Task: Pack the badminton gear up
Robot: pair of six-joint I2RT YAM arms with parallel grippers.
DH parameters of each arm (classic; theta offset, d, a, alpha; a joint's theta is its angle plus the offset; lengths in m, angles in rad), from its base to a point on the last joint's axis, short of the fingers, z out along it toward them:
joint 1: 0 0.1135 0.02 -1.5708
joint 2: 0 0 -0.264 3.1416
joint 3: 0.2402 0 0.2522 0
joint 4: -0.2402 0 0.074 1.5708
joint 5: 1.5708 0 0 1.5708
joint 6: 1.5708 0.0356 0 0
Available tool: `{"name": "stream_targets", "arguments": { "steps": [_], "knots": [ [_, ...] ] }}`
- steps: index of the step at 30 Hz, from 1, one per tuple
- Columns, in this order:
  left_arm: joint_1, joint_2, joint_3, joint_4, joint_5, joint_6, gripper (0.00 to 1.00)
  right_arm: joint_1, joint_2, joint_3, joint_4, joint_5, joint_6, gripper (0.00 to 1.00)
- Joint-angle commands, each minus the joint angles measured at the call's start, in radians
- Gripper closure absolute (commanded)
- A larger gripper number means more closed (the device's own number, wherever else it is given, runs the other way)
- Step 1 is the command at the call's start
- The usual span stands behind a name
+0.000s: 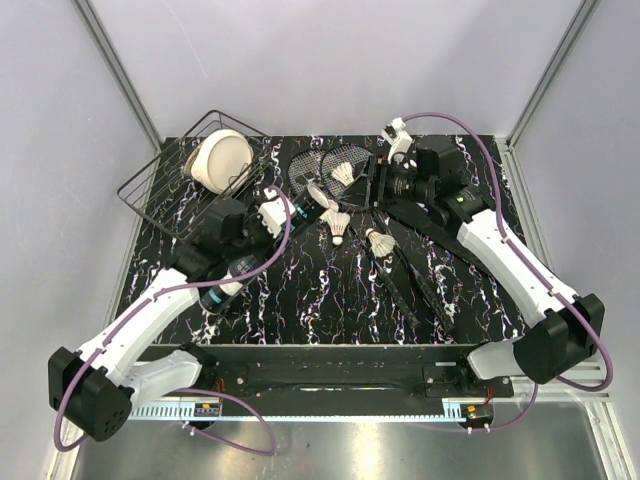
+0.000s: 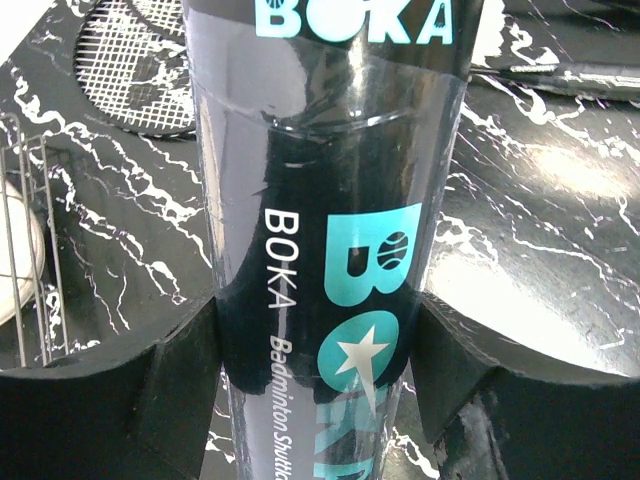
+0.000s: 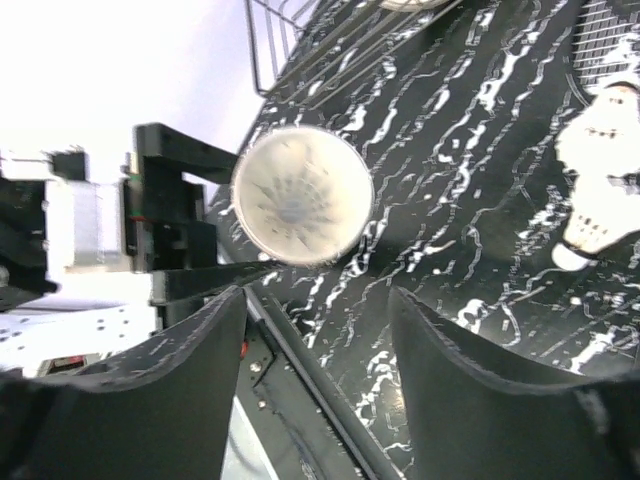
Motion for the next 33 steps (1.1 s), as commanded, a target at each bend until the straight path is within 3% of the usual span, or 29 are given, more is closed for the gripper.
{"name": "stream_targets", "arguments": {
  "steps": [1,7,19,27,33],
  "knots": [
    [-0.031,-0.056,-0.031,0.123,0.09,0.097,0.74,0.008,0.02,0.054,0.071,-0.145,0.028,0.44],
    [-0.054,-0.064,-0.06,0.14,0.077,0.109,0.78,0.059,0.025,0.052,0.095,-0.16,0.031,0.47],
    [-0.068,-0.061,-0.063,0.147,0.067,0.097,0.82,0.128,0.039,0.014,0.125,-0.131,0.045,0.67],
    [-0.071,-0.081,-0.079,0.163,0.059,0.094,0.86,0.157,0.062,0.021,0.097,-0.056,0.013,0.69],
    [-0.074,-0.099,-0.093,0.192,0.036,0.068,0.92,0.159,0.056,-0.005,0.14,-0.045,0.039,0.78]
  ]
}}
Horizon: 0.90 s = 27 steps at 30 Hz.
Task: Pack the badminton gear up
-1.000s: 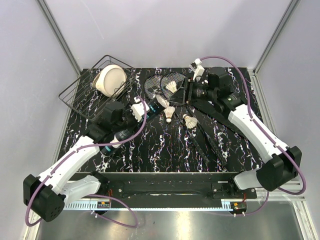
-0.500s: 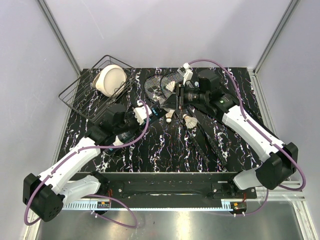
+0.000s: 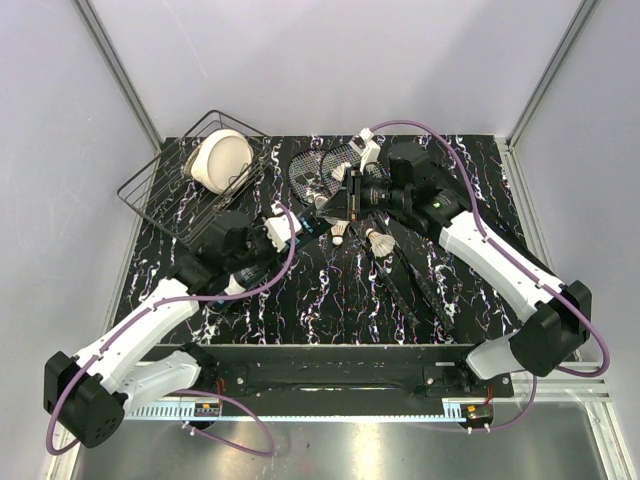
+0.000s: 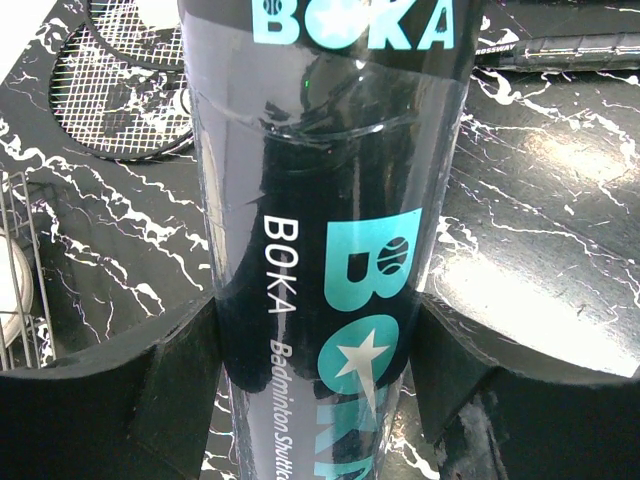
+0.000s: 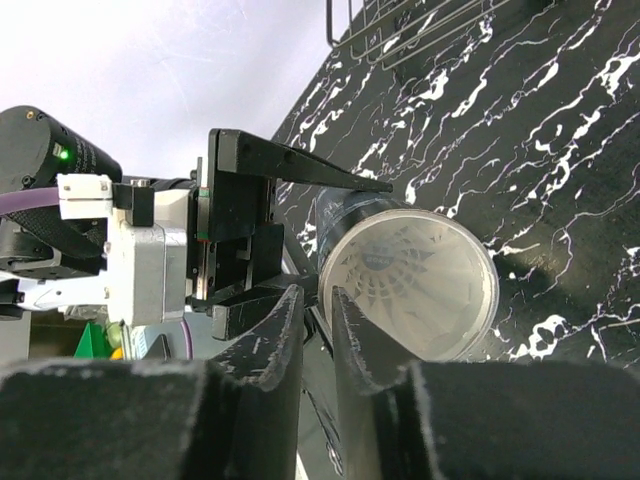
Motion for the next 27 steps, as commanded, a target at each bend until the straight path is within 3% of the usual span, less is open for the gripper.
{"name": "stream_targets", "arguments": {
  "steps": [1,6,12,18,25,27],
  "knots": [
    [-0.01,-0.043,0.001,0.145,-0.001,-0.018,0.94,0.021,-0.001,-0.028,0.072,0.021,0.031,0.8],
    [-0.011,-0.045,-0.001,0.15,-0.061,-0.052,1.0,0.019,-0.073,-0.079,0.151,0.113,0.107,1.0],
    [-0.014,-0.042,-0.016,0.147,-0.115,-0.052,1.0,-0.004,-0.228,-0.156,0.222,0.267,0.256,1.0],
    [-0.02,-0.045,-0.024,0.144,-0.132,-0.032,1.0,-0.128,-0.322,-0.277,0.368,0.166,0.465,1.0],
    [-0.024,-0.049,-0.022,0.142,-0.133,-0.027,1.0,-0.145,-0.343,-0.321,0.375,0.175,0.433,1.0],
    [-0.025,-0.052,-0.021,0.144,-0.154,-0.039,1.0,-0.142,-0.349,-0.297,0.276,0.234,0.348,1.0]
  ]
}}
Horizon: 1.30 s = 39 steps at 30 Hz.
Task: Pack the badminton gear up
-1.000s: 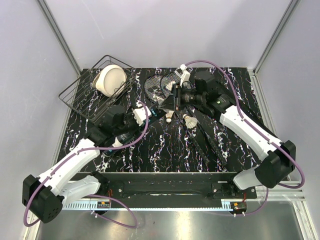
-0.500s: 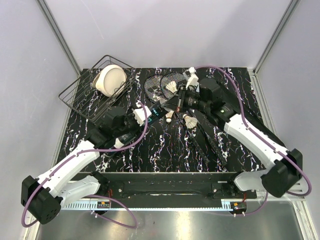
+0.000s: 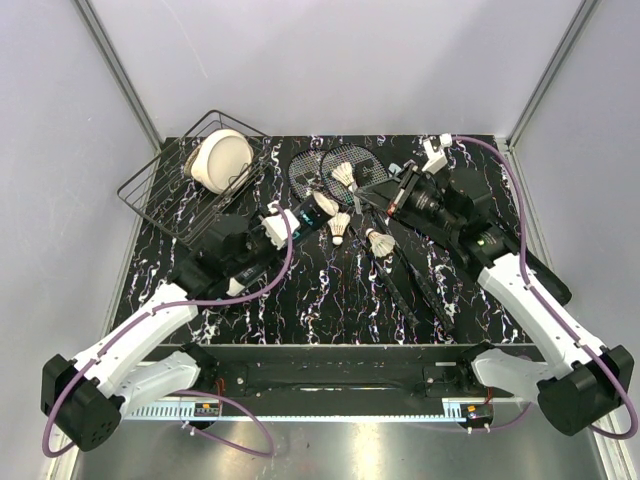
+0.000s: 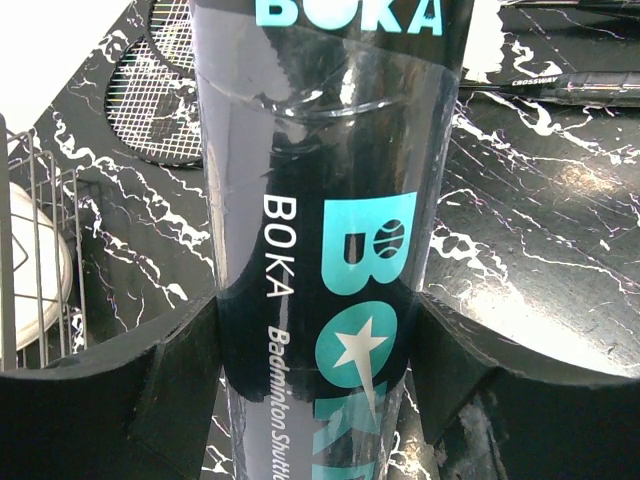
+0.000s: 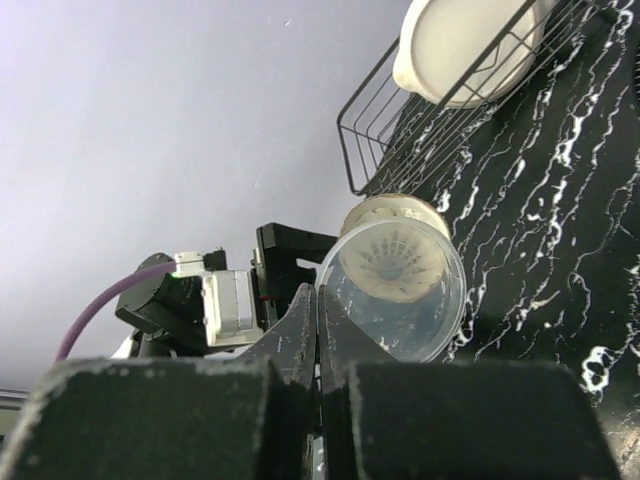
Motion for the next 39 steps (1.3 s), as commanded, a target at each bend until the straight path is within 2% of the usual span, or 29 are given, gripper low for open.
{"name": "stream_targets", "arguments": {
  "steps": [1,4,5,8,11,16,17,19,20,23,25,28,29,30,33,35,37,39],
  "knots": [
    [-0.003,-0.024,0.017,0.058,-0.063,-0.013,1.0,0.008,-0.016,0.015,-0.058,0.067,-0.091,1.0],
    [-0.001,-0.048,0.018,0.07,-0.144,-0.035,1.0,0.089,-0.01,0.01,-0.237,0.257,-0.255,1.0],
    [-0.001,-0.054,0.031,0.07,-0.273,-0.068,1.0,0.181,0.022,0.013,-0.342,0.397,-0.287,1.0],
    [-0.001,-0.1,0.017,0.116,-0.51,-0.114,1.0,0.308,0.094,-0.062,-0.342,0.49,-0.288,1.0],
    [-0.001,-0.168,-0.024,0.15,-0.553,-0.11,1.0,0.454,0.191,-0.123,-0.293,0.59,-0.251,1.0],
    [-0.001,-0.232,-0.063,0.2,-0.528,-0.116,1.0,0.545,0.38,-0.106,-0.226,0.6,-0.231,1.0],
    [0.0,-0.229,-0.061,0.2,-0.508,-0.113,1.0,0.544,0.423,-0.105,-0.204,0.554,-0.238,0.99],
    [-0.001,-0.22,-0.051,0.194,-0.489,-0.117,1.0,0.544,0.441,-0.122,-0.141,0.515,-0.26,0.87],
    [-0.001,-0.216,-0.048,0.194,-0.477,-0.119,1.0,0.541,0.441,-0.123,-0.138,0.515,-0.26,0.65],
    [-0.001,-0.199,-0.035,0.179,-0.448,-0.118,1.0,0.496,0.414,-0.123,-0.142,0.512,-0.274,0.46],
    [-0.001,-0.196,-0.032,0.17,-0.434,-0.119,1.0,0.403,0.389,-0.135,-0.206,0.529,-0.211,0.4],
    [-0.001,-0.208,-0.041,0.171,-0.403,-0.116,1.0,0.309,0.311,-0.178,-0.287,0.657,-0.041,0.25],
    [-0.001,-0.211,-0.044,0.173,-0.393,-0.116,1.0,0.273,0.268,-0.198,-0.288,0.708,0.0,0.2],
    [0.0,-0.211,-0.045,0.179,-0.385,-0.114,1.0,0.262,0.248,-0.238,-0.287,0.74,0.074,0.1],
    [0.0,-0.205,-0.045,0.18,-0.347,-0.117,1.0,0.231,0.207,-0.278,-0.273,0.846,0.11,0.06],
    [-0.003,-0.208,-0.043,0.171,-0.31,-0.136,1.0,0.156,0.22,-0.283,-0.232,0.825,0.107,0.09],
    [-0.013,-0.214,-0.049,0.162,-0.269,-0.142,1.0,0.096,0.248,-0.292,-0.146,0.746,0.102,0.19],
    [-0.027,-0.225,-0.057,0.164,-0.256,-0.144,1.0,0.062,0.303,-0.28,-0.094,0.738,0.065,0.25]
  ]
}}
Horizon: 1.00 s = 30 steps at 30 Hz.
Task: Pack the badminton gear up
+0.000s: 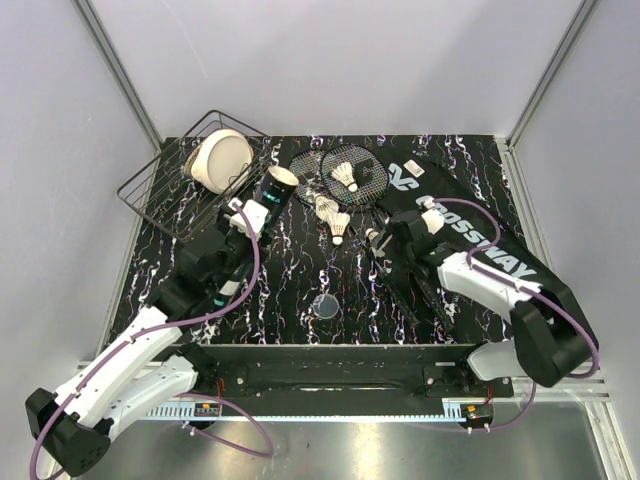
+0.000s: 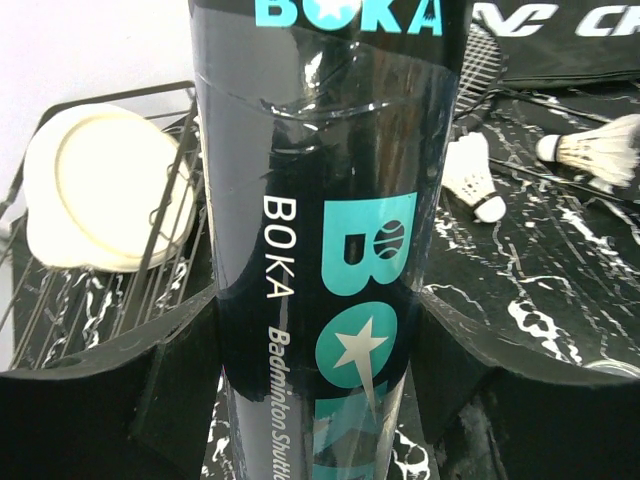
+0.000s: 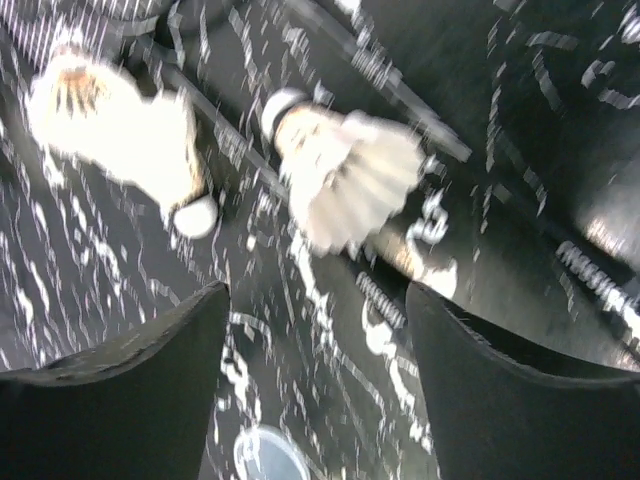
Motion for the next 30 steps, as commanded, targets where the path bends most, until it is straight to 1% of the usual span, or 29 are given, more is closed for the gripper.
{"name": "stream_targets", "arguments": {
  "steps": [1,3,6,7,10,11,12,14,15,16,18,21,24,25,26,27,28,29,30],
  "knots": [
    [-0.036,-0.035,0.005,0.07,0.09,-0.015,1.0,-0.08,0.09,0.018,0.149,0.023,0.0,0.33],
    [-0.049,-0.03,0.002,0.07,0.1,-0.008,1.0,-0.089,0.159,0.05,0.155,0.027,-0.02,0.35],
    [-0.067,-0.017,0.005,0.07,0.107,0.005,1.0,-0.093,0.236,0.058,0.274,-0.016,-0.062,0.4],
    [-0.07,-0.013,0.006,0.07,0.11,0.003,1.0,-0.093,0.253,0.064,0.307,-0.026,-0.067,0.4],
    [-0.078,-0.012,0.008,0.07,0.122,0.006,1.0,-0.094,0.304,0.107,0.325,-0.05,-0.096,0.44],
    [-0.079,-0.013,0.003,0.07,0.12,0.011,1.0,-0.093,0.314,0.119,0.328,-0.053,-0.101,0.51],
    [-0.084,-0.013,0.002,0.07,0.119,0.014,1.0,-0.094,0.315,0.126,0.327,-0.053,-0.108,0.63],
    [-0.09,-0.019,-0.003,0.068,0.107,0.026,1.0,-0.091,0.286,0.159,0.267,-0.036,-0.15,0.73],
    [-0.092,-0.021,-0.005,0.068,0.102,0.029,1.0,-0.093,0.269,0.167,0.235,-0.018,-0.168,0.82],
    [-0.093,-0.021,-0.005,0.065,0.094,0.035,1.0,-0.093,0.224,0.167,0.195,0.014,-0.185,0.88],
    [-0.095,-0.02,-0.005,0.065,0.094,0.038,1.0,-0.093,0.18,0.143,0.196,0.034,-0.233,1.0],
    [-0.095,-0.01,-0.002,0.067,0.107,0.043,1.0,-0.093,0.12,0.147,0.193,-0.013,-0.351,1.0],
    [-0.096,-0.003,-0.003,0.059,0.116,0.061,1.0,-0.093,0.048,0.166,0.145,-0.172,-0.459,1.0],
    [-0.095,0.0,-0.015,0.061,0.125,0.09,1.0,-0.093,0.004,0.175,0.108,-0.314,-0.496,1.0],
    [-0.096,0.01,-0.023,0.062,0.155,0.109,1.0,-0.093,-0.021,0.196,0.08,-0.375,-0.556,1.0],
    [-0.095,0.019,-0.032,0.059,0.183,0.135,1.0,-0.093,-0.049,0.205,0.051,-0.429,-0.582,1.0],
    [-0.096,0.029,-0.043,0.05,0.217,0.215,1.0,-0.093,-0.102,0.215,-0.009,-0.552,-0.608,1.0],
    [-0.095,0.045,-0.064,0.044,0.275,0.253,1.0,-0.094,-0.127,0.242,-0.041,-0.617,-0.656,1.0],
    [-0.095,0.049,-0.08,0.038,0.301,0.294,1.0,-0.093,-0.147,0.259,-0.073,-0.672,-0.67,1.0]
  ]
}}
